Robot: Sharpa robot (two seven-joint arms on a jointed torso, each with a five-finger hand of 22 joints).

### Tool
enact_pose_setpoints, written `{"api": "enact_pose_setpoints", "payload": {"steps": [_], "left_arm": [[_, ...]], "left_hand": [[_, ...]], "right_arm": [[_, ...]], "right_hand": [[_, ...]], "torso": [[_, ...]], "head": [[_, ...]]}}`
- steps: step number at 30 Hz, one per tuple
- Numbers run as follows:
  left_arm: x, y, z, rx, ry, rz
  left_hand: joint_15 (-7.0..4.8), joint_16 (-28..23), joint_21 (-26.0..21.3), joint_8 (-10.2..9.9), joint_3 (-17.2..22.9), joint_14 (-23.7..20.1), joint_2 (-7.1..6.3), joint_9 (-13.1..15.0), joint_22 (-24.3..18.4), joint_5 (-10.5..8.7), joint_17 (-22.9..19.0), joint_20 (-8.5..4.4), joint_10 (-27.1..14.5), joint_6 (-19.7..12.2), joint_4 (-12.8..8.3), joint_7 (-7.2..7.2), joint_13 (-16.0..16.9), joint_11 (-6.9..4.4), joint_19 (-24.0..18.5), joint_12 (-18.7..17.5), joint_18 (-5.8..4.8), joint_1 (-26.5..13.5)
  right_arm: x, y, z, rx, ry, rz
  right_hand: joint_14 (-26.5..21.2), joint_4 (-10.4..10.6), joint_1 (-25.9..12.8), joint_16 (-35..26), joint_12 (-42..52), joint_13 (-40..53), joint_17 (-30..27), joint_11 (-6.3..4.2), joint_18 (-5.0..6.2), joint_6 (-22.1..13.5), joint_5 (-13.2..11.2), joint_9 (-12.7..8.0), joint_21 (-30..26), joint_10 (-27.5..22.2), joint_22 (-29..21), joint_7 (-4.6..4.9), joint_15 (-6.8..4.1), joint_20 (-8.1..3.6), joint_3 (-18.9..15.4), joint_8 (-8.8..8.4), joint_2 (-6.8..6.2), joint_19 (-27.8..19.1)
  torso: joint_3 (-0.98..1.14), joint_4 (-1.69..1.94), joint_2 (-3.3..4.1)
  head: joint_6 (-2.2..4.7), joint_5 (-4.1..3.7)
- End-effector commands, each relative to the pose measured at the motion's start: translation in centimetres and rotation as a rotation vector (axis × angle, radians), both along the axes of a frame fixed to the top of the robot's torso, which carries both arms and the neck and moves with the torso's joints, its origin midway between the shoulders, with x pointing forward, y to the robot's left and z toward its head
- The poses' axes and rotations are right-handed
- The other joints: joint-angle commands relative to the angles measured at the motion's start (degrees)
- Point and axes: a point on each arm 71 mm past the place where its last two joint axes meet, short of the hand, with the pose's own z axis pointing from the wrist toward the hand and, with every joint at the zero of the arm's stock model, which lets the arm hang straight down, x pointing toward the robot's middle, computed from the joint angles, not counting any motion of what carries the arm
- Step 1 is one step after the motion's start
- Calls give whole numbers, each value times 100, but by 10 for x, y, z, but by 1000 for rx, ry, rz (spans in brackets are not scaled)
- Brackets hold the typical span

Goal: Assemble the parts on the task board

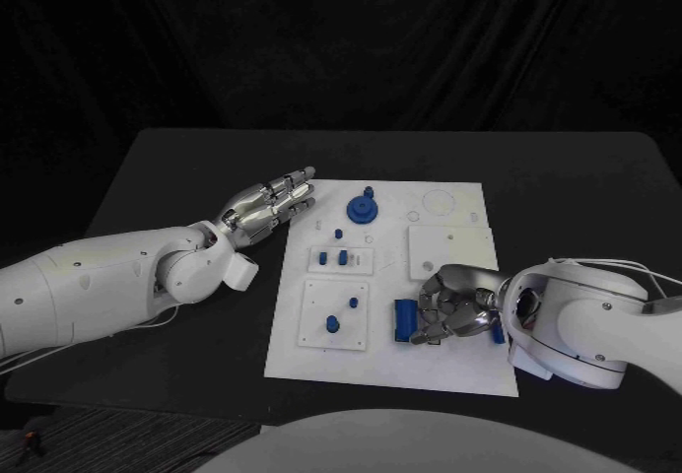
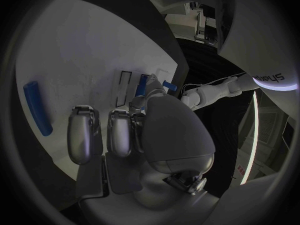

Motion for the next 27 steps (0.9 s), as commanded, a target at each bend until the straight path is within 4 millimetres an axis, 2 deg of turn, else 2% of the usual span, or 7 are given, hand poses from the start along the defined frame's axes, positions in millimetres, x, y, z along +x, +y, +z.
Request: {"api": "enact_pose_setpoints", "payload": {"steps": [1, 4, 10, 15, 18, 22, 27], "left_arm": [[-1, -2, 0, -13, -3, -14], [-1, -1, 0, -13, -2, -13], [-1, 0, 0, -10, -2, -9], [-1, 0, 0, -7, -2, -5], [0, -1, 0, -7, -5, -4], [0, -3, 0, -8, -6, -5], [1, -3, -1, -6, -6, -4]], "left_hand": [[19, -21, -19, 18, -5, -2, -5, 7, -7, 22, -5, 51, -3, 10, -28, 42, -5, 21, -6, 9, 47, 57], [19, -21, -19, 18, -5, -2, -5, 7, -7, 22, -5, 51, -3, 10, -28, 42, -5, 21, -6, 9, 47, 57], [21, -21, -19, 19, -1, -2, -1, 8, -7, 31, -5, 54, -3, 15, -38, 41, -4, 22, -6, 12, 47, 62], [23, -21, -19, 20, 22, -2, 3, 8, -7, 79, -5, 61, -2, 19, -103, 42, -2, 29, -6, 16, 51, 101], [18, -21, -19, 21, 62, -2, 9, 9, -7, 192, -5, 65, -2, 26, -228, 41, 0, 27, -6, 22, 59, 167], [14, -21, -19, 18, 69, -2, 4, 7, -7, 233, -5, 64, 0, 15, -276, 22, 2, 49, -6, 31, 65, 178], [13, -21, -19, 18, 69, -2, 4, 8, -7, 235, -5, 65, 0, 17, -278, 21, 3, 51, -6, 32, 66, 179]], "right_arm": [[0, -3, 0, 7, -16, -11], [-3, -8, 3, 19, -23, -22], [3, -33, 29, 1, -57, -82], [15, -56, 48, -43, -51, -146], [23, -75, 53, -131, -56, -176], [28, -93, 54, -278, -115, -170], [29, -104, 55, -403, -200, -150]], "right_hand": [[406, 118, -169, 9, 15, 1507, 415, -24, -48, 20, -342, 16, 5, 585, 1276, 8, -30, -28, 22, -17, -142, 301], [405, 384, -511, 9, 15, 1507, 415, -34, -48, -282, -417, -164, 3, 585, 1275, 0, -38, -38, 3, -306, -434, 299], [385, 397, -1309, -34, 15, 1507, 323, -6, -30, -255, -399, -674, -76, 585, 1249, 37, -19, -28, -465, -902, -549, 260], [394, 373, -1535, -22, 15, 1507, 353, 38, -36, -155, -388, -1080, -54, 585, 1257, 90, 12, -1, -502, -1345, -252, 272], [402, 298, -1197, -2, 15, 1507, 388, 138, -43, 218, 410, -2063, -20, 585, 1267, 233, 121, 77, -509, -2351, 42, 288], [368, 341, -1477, -81, 15, 1507, 204, 252, -15, 655, 643, -3105, -140, 585, 1230, 345, 214, 185, -743, -3344, 377, 236], [389, 273, -1185, -36, 15, 1507, 298, 265, -39, 1014, 1460, -3580, -34, 585, 1265, 340, 198, 188, -751, -3781, 457, 287]], "torso": [[-4, 3, -7], [-8, -2, -13], [-9, 10, -7], [-18, -5, -14], [-23, -10, -21], [-11, -3, -6], [14, -33, 7]], "head": [[-1, -7], [-1, -3], [-1, -37], [-1, -60], [-1, -126], [-1, -157], [-1, -143]]}}
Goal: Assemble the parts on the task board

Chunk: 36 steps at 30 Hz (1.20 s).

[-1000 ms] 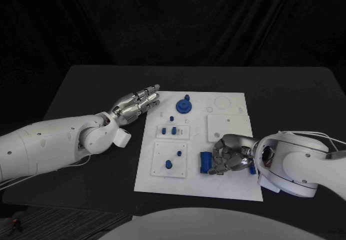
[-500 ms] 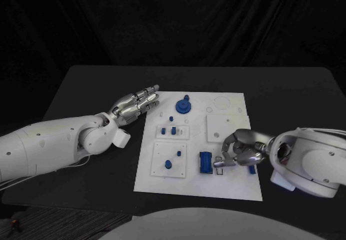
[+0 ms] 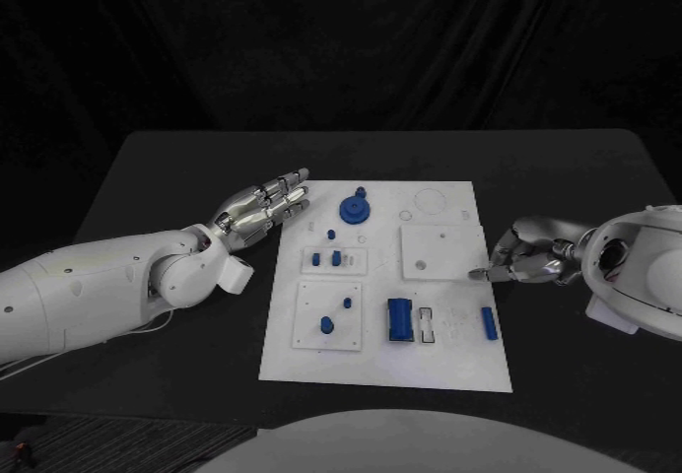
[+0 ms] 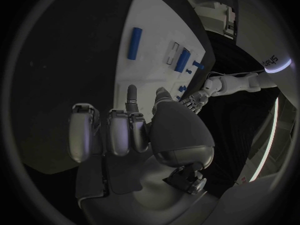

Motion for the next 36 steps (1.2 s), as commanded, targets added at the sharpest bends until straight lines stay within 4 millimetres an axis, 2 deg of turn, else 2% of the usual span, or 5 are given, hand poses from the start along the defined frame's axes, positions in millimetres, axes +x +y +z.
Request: {"api": "enact_pose_setpoints", "payload": {"steps": [1, 5, 9, 22, 36], "left_arm": [[0, 0, 0, -8, -9, 0], [0, 1, 1, -8, -11, 3], [0, 1, 0, -6, -10, 4], [0, 1, 0, -7, -7, 0], [0, 1, 0, -5, -3, -2]], "left_hand": [[13, -21, -19, 19, 7, -2, 0, 4, -8, 29, -8, 45, 0, -1, -30, 0, 3, 53, 14, 32, 66, 39], [11, -21, -19, 20, 8, -2, 0, 5, -8, 40, -8, 44, 1, 4, -41, -3, 6, 61, 14, 41, 68, 41], [9, -21, -19, 20, 10, -2, 3, 5, -8, 46, -8, 45, 2, 2, -53, -7, 7, 74, 14, 45, 69, 41], [9, -21, -19, 21, 13, -2, 7, 6, -8, 54, -8, 48, 4, 7, -69, -12, 9, 100, 14, 53, 72, 42], [5, -21, -19, 22, 25, -2, 30, 7, -8, 61, -8, 51, 9, 15, -94, -6, 16, 144, 14, 72, 79, 39]], "right_arm": [[-1, -9, 0, -204, -42, 28], [-5, -9, 0, -229, -43, 38], [-8, -5, -3, -243, -34, 57], [-21, 4, -15, -235, 1, 87], [-32, 7, -29, -239, 59, 105]], "right_hand": [[398, -55, 178, 45, 15, 1509, 319, 31, -46, 174, 347, -126, 101, 606, 1275, -18, 10, 20, 8, -106, -10, 278], [404, -99, 333, 63, 15, 1509, 352, -26, -64, 449, 480, -131, 178, 606, 1300, -89, -28, -9, 15, -81, -43, 312], [405, -104, 377, 69, 15, 1509, 362, -67, -67, 600, 418, -32, 195, 606, 1305, -143, -86, -57, 0, 5, -59, 319], [404, -86, 400, 68, 15, 1509, 357, -82, -69, 599, 322, -37, 204, 606, 1307, -151, -109, -87, 10, -50, -20, 322], [397, -132, 543, 58, 15, 1509, 323, -68, -65, 603, -272, -124, 180, 606, 1298, -123, -85, -85, 80, -299, 33, 309]], "torso": [[14, -12, 12], [0, 19, 4], [1, -14, 3], [2, -6, 8], [2, 5, -5]], "head": [[-1, -23], [-1, -102], [-1, -106], [-1, -179], [-1, -213]]}}
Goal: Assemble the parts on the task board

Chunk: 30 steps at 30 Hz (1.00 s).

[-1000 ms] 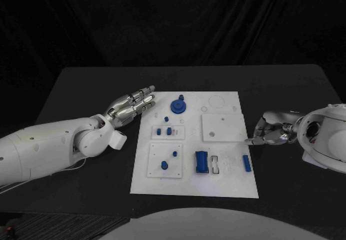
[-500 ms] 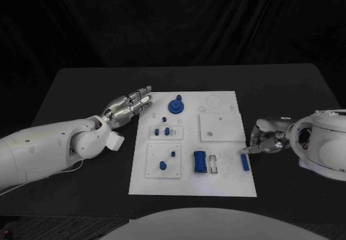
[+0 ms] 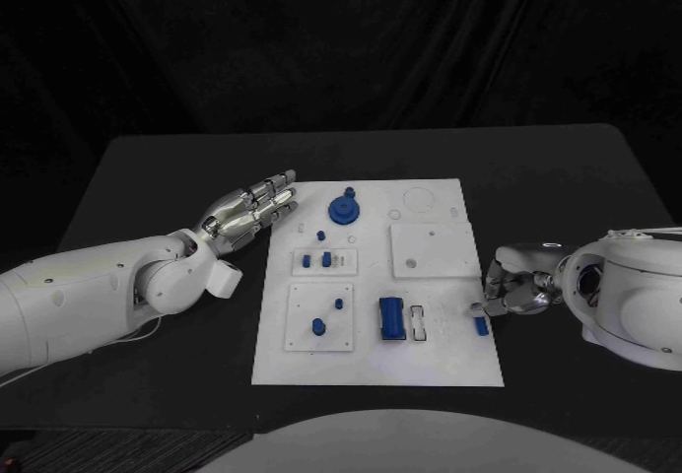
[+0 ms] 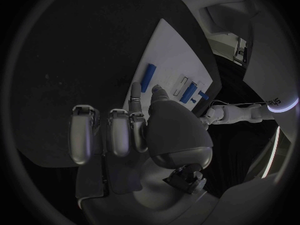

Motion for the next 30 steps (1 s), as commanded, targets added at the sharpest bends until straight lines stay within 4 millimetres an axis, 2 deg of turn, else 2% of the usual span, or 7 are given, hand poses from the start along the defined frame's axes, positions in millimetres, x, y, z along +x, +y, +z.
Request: {"api": "enact_pose_setpoints", "payload": {"steps": [1, 15, 18, 21, 22, 27, 30], "left_arm": [[-1, -2, 0, -9, -5, -7], [0, -2, 0, -10, 1, -14], [-1, -2, -1, -10, 2, -15], [-1, -2, -1, -10, 2, -15], [-1, -2, -1, -10, 3, -15], [-1, -2, -1, -10, 3, -16], [-1, -2, -2, -10, 4, -16]], "left_hand": [[5, -21, -19, 22, -6, -2, 30, 9, -9, 32, -5, 31, -3, 15, -30, -6, 10, 47, -6, 30, 79, 39], [1, -21, -19, 22, -9, -2, 29, 8, -9, 32, -5, 33, 0, 14, -46, -5, 12, 81, -6, 39, 85, 32], [1, -21, -19, 20, -8, -2, 30, 6, -9, 33, -5, 33, 0, 3, -49, -6, 12, 86, -6, 39, 86, 32], [0, -21, -19, 18, -6, -2, 34, 5, -9, 35, -5, 35, 1, -4, -57, -11, 13, 102, -6, 42, 89, 31], [0, -21, -19, 18, -6, -2, 34, 5, -9, 35, -5, 35, 1, -4, -57, -11, 13, 102, -6, 42, 89, 31], [-1, -21, -19, 15, -4, -2, 37, 3, -9, 35, -5, 37, 2, -15, -66, -19, 14, 120, -6, 45, 92, 29], [-5, -21, -19, 13, -2, -2, 42, 2, -9, 36, -5, 38, 3, -21, -75, -27, 16, 139, -6, 52, 95, 27]], "right_arm": [[-3, -4, -7, -52, 32, -18], [-7, 2, -29, -31, 64, -20], [-6, 5, -29, 4, 40, -32], [-6, 6, -28, 35, 28, -48], [-6, 6, -28, 50, 27, -58], [-8, 5, -27, 90, 34, -91], [-10, 3, -27, 113, 43, -112]], "right_hand": [[409, -34, 73, 1, 15, 1506, 315, -22, -65, -41, -215, -20, -6, 605, 1299, 44, -2, -21, 47, -67, -11, 328], [395, -270, 413, -28, 15, 1506, 244, 43, -51, -278, -30, -81, -63, 605, 1281, 122, 67, 47, 308, -295, -77, 302], [398, -703, 1063, -23, 15, 1506, 256, 26, -52, -284, 656, -138, -56, 605, 1283, 103, 51, 41, 690, -370, -60, 305], [398, -839, 1195, -23, 15, 1506, 256, 41, -52, -263, 911, -167, -57, 605, 1283, 121, 64, 46, 905, -403, -81, 304], [398, -950, 1270, -22, 15, 1506, 256, 55, -53, -249, 1217, -178, -54, 605, 1284, 140, 71, 51, 1093, -416, -116, 305], [394, -1244, 850, -18, 15, 1506, 250, 105, -53, -111, 1070, -329, -49, 605, 1284, 262, 121, 114, 2699, -516, -557, 302], [396, -1345, 591, -12, 15, 1506, 259, 108, -54, -50, 1112, -338, -35, 605, 1288, 208, 126, 102, 3215, -501, -668, 307]], "torso": [[3, 12, -6], [8, 9, -5], [10, 5, -2], [5, 10, -7], [1, 12, -11], [1, 4, -5], [1, 10, -6]], "head": [[-1, -2], [-1, 31], [-1, 45], [-1, 36], [-1, 38], [-1, 53], [-1, 54]]}}
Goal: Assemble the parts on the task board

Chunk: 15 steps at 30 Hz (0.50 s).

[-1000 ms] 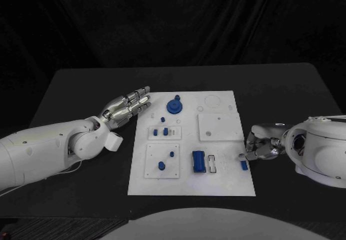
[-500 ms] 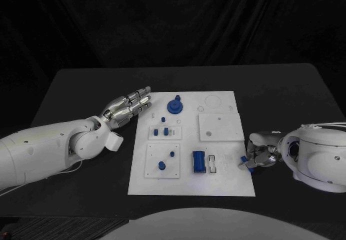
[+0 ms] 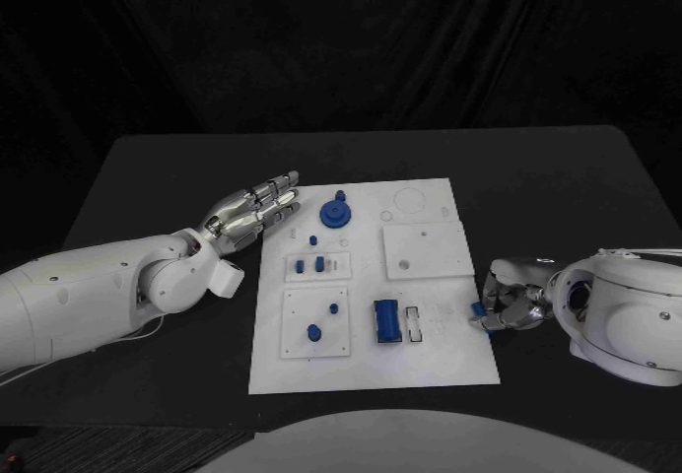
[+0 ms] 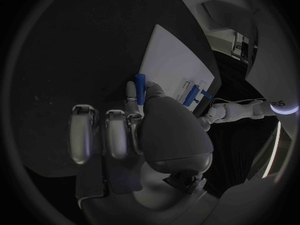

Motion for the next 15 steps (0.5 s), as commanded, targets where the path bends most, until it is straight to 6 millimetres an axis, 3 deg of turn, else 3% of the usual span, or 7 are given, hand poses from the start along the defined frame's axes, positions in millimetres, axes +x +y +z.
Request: {"api": "enact_pose_setpoints", "payload": {"steps": [1, 7, 15], "left_arm": [[-1, -2, 0, -13, -3, -13], [-1, -3, 0, -13, -3, -14], [-1, -2, 0, -12, -5, -11]], "left_hand": [[-10, -21, -19, 12, -1, -2, 45, 3, -10, 36, -9, 39, -4, -25, -51, -34, 8, 78, -6, 34, 100, 23], [-18, -21, -19, 13, -1, -2, 50, 3, -10, 36, -9, 38, -1, -23, -59, -44, 11, 114, -6, 43, 107, 16], [-26, -21, -18, 14, -2, -2, 54, 4, -9, 35, -9, 40, 3, -22, -69, -47, 15, 151, -5, 58, 115, 6]], "right_arm": [[-5, -2, -5, 61, 28, -67], [-9, -6, -3, 117, 80, -121], [-6, -10, 9, 151, 75, -157]], "right_hand": [[360, -1581, -278, -11, 15, 1508, 259, 4, -54, 44, 19, -159, 4, 586, 1284, -10, 23, 29, 1828, 17, -130, 277], [360, -1639, -555, -10, 15, 1508, 256, 0, -54, 53, 89, -176, 1, 586, 1282, -14, 17, 30, 2211, 10, -171, 274], [359, -1679, -632, -11, 15, 1508, 251, -3, -52, 59, 124, -181, -4, 586, 1280, -16, 17, 29, 2329, 11, -186, 271]], "torso": [[-3, 5, -1], [-9, 20, -4], [-3, 13, 6]], "head": [[-1, 9], [-1, 8], [-1, 43]]}}
